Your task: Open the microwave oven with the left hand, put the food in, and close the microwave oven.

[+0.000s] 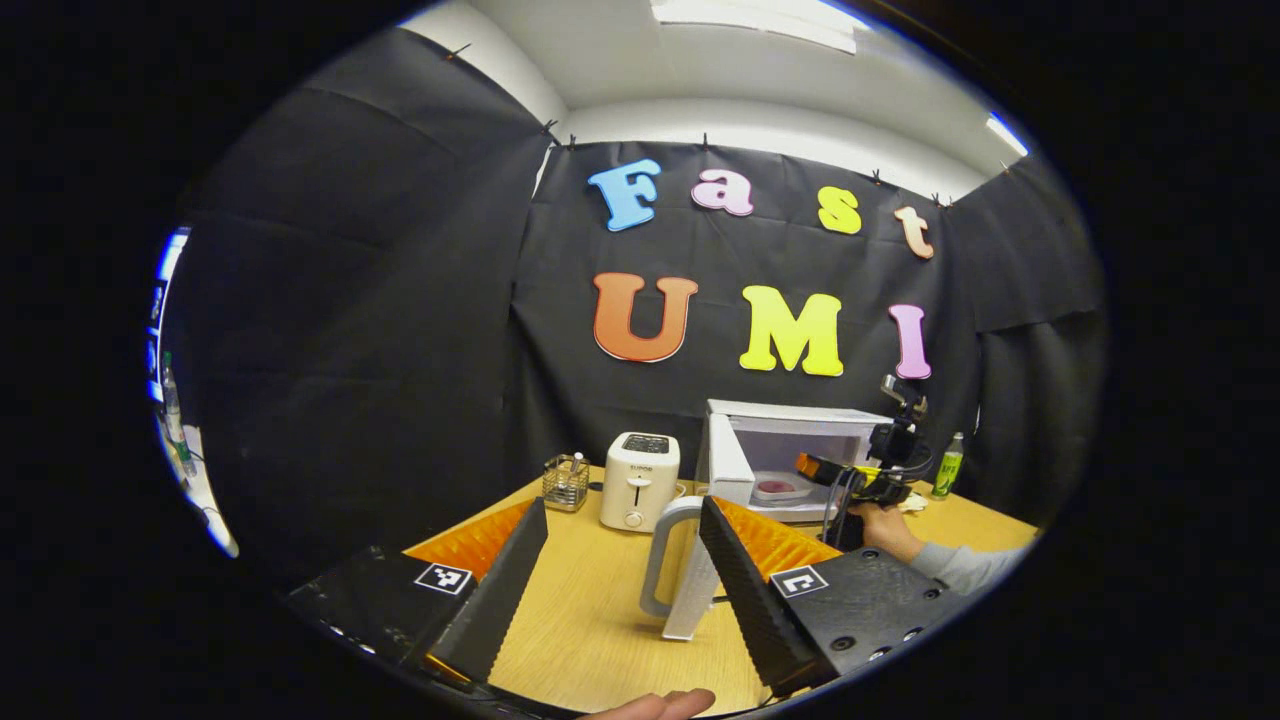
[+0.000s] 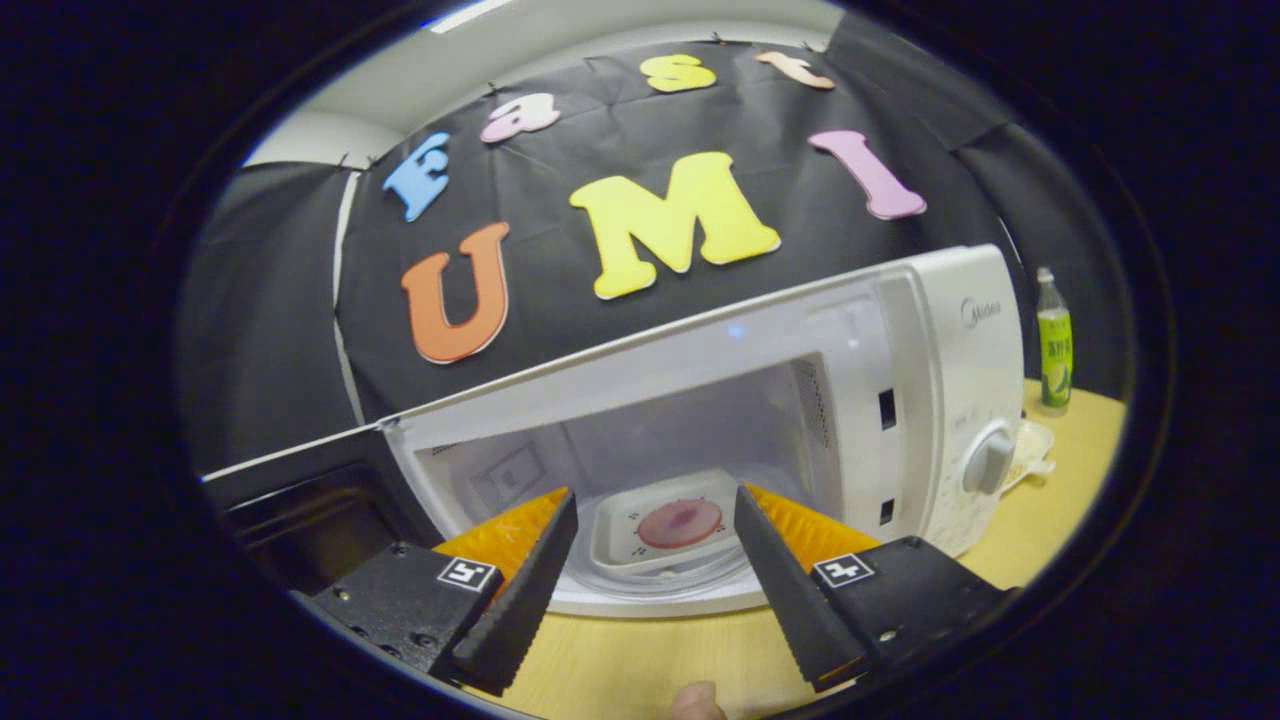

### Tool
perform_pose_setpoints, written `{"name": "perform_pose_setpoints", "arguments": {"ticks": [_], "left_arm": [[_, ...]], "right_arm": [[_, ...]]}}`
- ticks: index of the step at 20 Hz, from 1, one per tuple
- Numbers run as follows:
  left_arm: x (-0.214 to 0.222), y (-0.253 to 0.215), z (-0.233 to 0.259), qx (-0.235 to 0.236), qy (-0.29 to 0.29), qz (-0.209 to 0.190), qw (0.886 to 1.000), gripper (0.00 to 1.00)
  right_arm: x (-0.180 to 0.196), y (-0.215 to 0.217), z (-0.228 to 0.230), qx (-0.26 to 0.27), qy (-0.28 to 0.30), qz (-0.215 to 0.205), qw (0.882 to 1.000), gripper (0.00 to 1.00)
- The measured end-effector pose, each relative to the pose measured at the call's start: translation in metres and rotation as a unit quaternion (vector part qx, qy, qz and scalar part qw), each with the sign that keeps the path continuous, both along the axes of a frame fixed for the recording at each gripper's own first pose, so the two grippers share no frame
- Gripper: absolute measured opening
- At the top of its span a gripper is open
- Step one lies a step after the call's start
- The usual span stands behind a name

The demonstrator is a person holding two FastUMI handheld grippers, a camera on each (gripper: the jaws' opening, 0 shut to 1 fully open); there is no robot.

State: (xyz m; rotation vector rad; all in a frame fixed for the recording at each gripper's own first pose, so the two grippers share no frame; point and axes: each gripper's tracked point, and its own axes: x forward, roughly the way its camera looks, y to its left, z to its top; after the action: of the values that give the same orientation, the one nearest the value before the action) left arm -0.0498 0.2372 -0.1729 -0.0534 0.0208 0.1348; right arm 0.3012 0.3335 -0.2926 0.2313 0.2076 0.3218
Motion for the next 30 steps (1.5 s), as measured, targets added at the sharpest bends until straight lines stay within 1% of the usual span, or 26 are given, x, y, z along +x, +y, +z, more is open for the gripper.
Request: {"name": "perform_pose_setpoints", "arguments": {"ticks": [1,2,4,6,8,9,10,11,12,13,14,15,16,17,18,19,20,21,22,23,25,26,27,28,29,30], "left_arm": [[0.001,0.003,0.000,0.014,0.003,0.004,1.000,0.92],[0.003,0.004,-0.002,0.026,0.008,0.007,1.000,0.91],[0.001,0.004,-0.001,0.041,0.016,0.009,0.999,0.87],[0.002,0.000,0.009,0.048,0.009,0.006,0.999,0.84],[0.001,0.000,0.015,0.049,0.003,0.004,0.999,0.84],[0.001,0.000,0.017,0.049,0.002,0.005,0.999,0.79],[0.001,0.004,0.017,0.051,0.002,0.010,0.999,0.74],[0.004,0.007,0.016,0.053,0.003,0.012,0.999,0.83],[0.005,0.011,0.014,0.057,0.004,0.017,0.998,0.80],[0.005,0.014,0.013,0.063,0.008,0.020,0.998,0.75],[0.005,0.017,0.010,0.070,0.011,0.024,0.997,0.51],[0.008,0.021,0.008,0.074,0.015,0.029,0.997,0.45],[0.012,0.020,0.003,0.073,0.020,0.027,0.997,0.42],[0.014,0.017,-0.004,0.067,0.031,0.020,0.997,0.22],[0.015,0.020,-0.017,0.056,0.054,0.027,0.997,0.02],[0.019,0.022,-0.031,0.043,0.076,0.031,0.996,0.00],[0.022,0.019,-0.031,0.039,0.075,0.025,0.996,0.04],[0.031,0.017,-0.030,0.040,0.070,0.020,0.997,0.04],[0.026,0.022,-0.036,0.039,0.073,0.031,0.996,0.00],[0.039,0.024,-0.048,0.034,0.085,0.026,0.995,0.00],[0.052,0.024,-0.067,0.021,0.085,0.017,0.996,0.00],[0.061,0.021,-0.073,0.013,0.085,0.003,0.996,0.00],[0.068,0.018,-0.080,0.007,0.083,-0.009,0.996,0.00],[0.075,0.016,-0.086,0.002,0.082,-0.023,0.996,0.00],[0.081,0.011,-0.092,-0.002,0.079,-0.038,0.996,0.00],[0.087,0.008,-0.097,-0.002,0.079,-0.045,0.996,0.00]], "right_arm": [[-0.014,0.001,0.007,-0.017,-0.007,0.021,1.000,1.00],[-0.027,-0.002,0.013,-0.035,-0.011,0.033,0.999,1.00],[-0.051,-0.011,0.029,-0.072,-0.027,0.045,0.996,1.00],[-0.083,-0.017,0.049,-0.098,-0.043,0.060,0.992,1.00],[-0.116,-0.024,0.073,-0.117,-0.058,0.076,0.988,1.00],[-0.132,-0.032,0.086,-0.127,-0.069,0.077,0.986,0.92],[-0.149,-0.039,0.098,-0.135,-0.078,0.080,0.985,1.00],[-0.169,-0.047,0.110,-0.142,-0.084,0.082,0.983,1.00],[-0.189,-0.060,0.122,-0.150,-0.092,0.082,0.981,1.00],[-0.209,-0.075,0.139,-0.154,-0.105,0.076,0.980,0.93],[-0.227,-0.088,0.153,-0.154,-0.116,0.065,0.979,1.00],[-0.243,-0.105,0.164,-0.147,-0.119,0.049,0.981,0.96],[-0.258,-0.123,0.168,-0.132,-0.113,0.032,0.984,1.00],[-0.272,-0.138,0.169,-0.123,-0.103,0.021,0.987,1.00],[-0.283,-0.153,0.174,-0.122,-0.103,0.015,0.987,1.00],[-0.292,-0.168,0.182,-0.120,-0.108,0.005,0.987,1.00],[-0.300,-0.178,0.192,-0.116,-0.113,-0.001,0.987,1.00],[-0.306,-0.187,0.199,-0.112,-0.118,-0.003,0.987,1.00],[-0.314,-0.194,0.204,-0.107,-0.120,-0.003,0.987,0.96],[-0.320,-0.202,0.209,-0.102,-0.121,-0.004,0.987,1.00],[-0.329,-0.216,0.218,-0.089,-0.124,-0.006,0.988,1.00],[-0.332,-0.224,0.220,-0.086,-0.126,-0.010,0.988,1.00],[-0.336,-0.234,0.222,-0.086,-0.126,-0.016,0.988,0.96],[-0.340,-0.242,0.223,-0.086,-0.128,-0.022,0.988,1.00],[-0.343,-0.250,0.226,-0.085,-0.130,-0.027,0.987,0.96],[-0.346,-0.256,0.227,-0.083,-0.131,-0.032,0.987,0.96]]}}
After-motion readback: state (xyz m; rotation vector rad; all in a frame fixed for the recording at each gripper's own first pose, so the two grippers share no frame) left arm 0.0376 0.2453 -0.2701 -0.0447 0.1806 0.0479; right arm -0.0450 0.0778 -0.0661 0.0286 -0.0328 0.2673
